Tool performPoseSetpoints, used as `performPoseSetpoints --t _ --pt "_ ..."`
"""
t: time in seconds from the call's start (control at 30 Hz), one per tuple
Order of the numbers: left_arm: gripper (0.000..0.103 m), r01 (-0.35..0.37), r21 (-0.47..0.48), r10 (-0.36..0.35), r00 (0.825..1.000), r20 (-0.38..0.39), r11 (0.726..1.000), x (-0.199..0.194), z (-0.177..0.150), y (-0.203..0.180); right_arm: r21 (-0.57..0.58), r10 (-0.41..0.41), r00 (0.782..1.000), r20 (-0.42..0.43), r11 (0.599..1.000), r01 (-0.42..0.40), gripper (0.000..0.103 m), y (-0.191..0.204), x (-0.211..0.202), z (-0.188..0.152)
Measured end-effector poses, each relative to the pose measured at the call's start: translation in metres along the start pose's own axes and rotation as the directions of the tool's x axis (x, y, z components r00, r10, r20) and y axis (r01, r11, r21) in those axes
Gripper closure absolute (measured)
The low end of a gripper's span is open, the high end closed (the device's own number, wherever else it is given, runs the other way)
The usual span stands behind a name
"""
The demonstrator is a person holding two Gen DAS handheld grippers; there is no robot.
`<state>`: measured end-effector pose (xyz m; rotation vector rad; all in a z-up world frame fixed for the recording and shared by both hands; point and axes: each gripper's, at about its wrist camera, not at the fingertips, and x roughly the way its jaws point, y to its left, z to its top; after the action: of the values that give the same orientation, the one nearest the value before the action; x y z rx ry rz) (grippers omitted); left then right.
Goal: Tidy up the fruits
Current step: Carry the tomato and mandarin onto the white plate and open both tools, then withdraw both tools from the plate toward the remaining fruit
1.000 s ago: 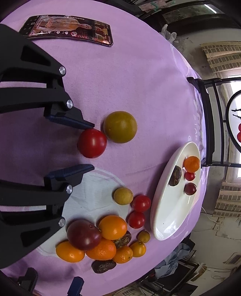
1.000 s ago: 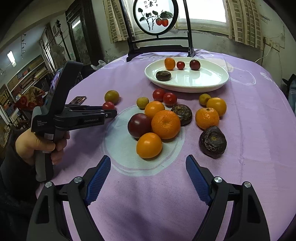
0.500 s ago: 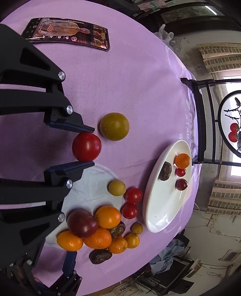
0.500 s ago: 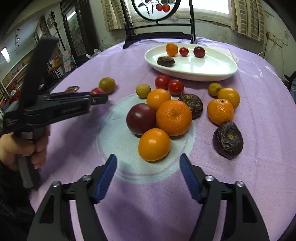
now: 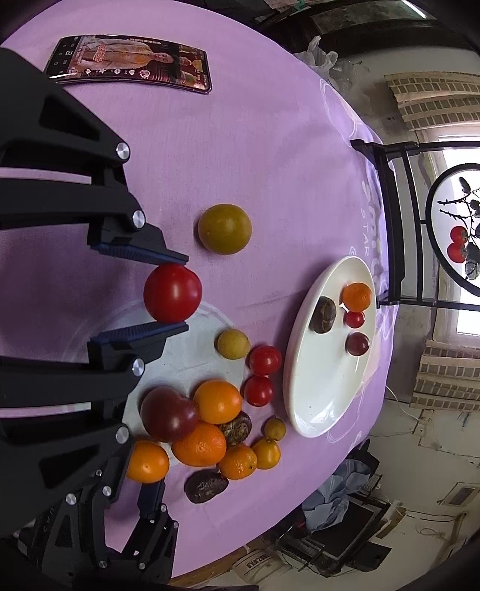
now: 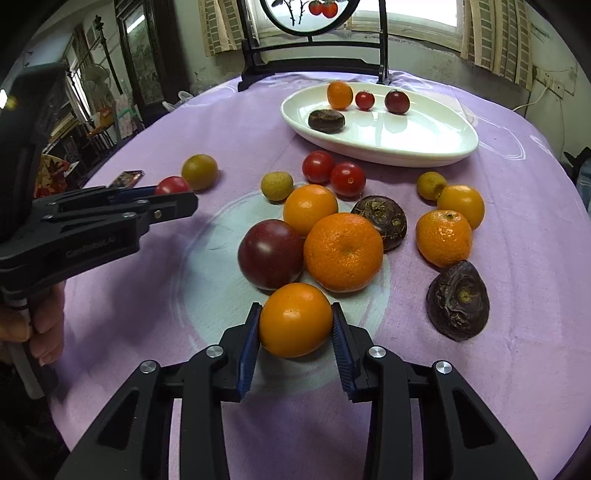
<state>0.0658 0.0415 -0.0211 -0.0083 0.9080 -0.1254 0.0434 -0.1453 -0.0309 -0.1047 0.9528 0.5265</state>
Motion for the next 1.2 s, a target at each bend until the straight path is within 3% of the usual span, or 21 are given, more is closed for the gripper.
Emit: performPoseSetpoints --t 0.13,0.23,0.33,0.57,0.87,0.9,0.97,1.07,1.2 --pt "0.073 0.016 0.03 -0.017 0.999 0.031 0.999 -0.01 0.02 -0.006 0.007 0.033 0.995 0.098 0.999 -0.034 0.066 -0.011 -0.029 0.015" --pt "0.073 0.027 0.049 -0.03 0.998 0.052 0.998 -0.011 0.044 -0.015 -0.009 -0.003 0.985 0.173 1.0 0.005 0.066 -0.02 -0.044 0.035" --pt "0.073 0.015 0.071 -0.02 0.997 0.068 0.997 -0.004 0.071 -0.026 -0.012 -0.037 0.98 0.197 0.999 0.04 0.066 -0.03 -0.04 0.06" --pt "0.073 0.019 0.073 -0.021 0.999 0.026 0.997 0.049 0.123 -0.047 -0.029 -0.1 0.983 0.157 0.994 0.106 0.066 -0.054 0.0 0.105" --pt "0.072 0.02 0.032 -0.017 0.997 -0.08 0.999 0.112 0.141 -0.051 -0.017 -0.118 0.989 0.085 0.993 0.12 0.065 -0.078 0.042 0.121" --pt "0.066 0.021 0.022 -0.019 0.996 -0.088 1.0 0.114 0.142 -0.051 -0.011 -0.119 0.989 0.083 0.993 0.121 0.063 -0.08 0.044 0.121" --pt "0.059 0.032 0.003 -0.032 0.996 -0.079 0.999 0.113 0.142 -0.049 0.001 -0.122 0.986 0.11 0.992 0.123 0.046 -0.081 0.039 0.118" --pt "0.047 0.025 0.007 -0.025 0.998 -0.05 1.0 0.102 0.141 -0.047 -0.016 -0.12 0.985 0.127 0.992 0.123 0.046 -0.079 0.029 0.114" --pt "0.04 0.031 -0.01 -0.032 0.999 -0.019 0.999 0.079 0.133 -0.037 -0.002 -0.109 0.983 0.148 0.994 0.111 0.046 -0.08 0.01 0.105"
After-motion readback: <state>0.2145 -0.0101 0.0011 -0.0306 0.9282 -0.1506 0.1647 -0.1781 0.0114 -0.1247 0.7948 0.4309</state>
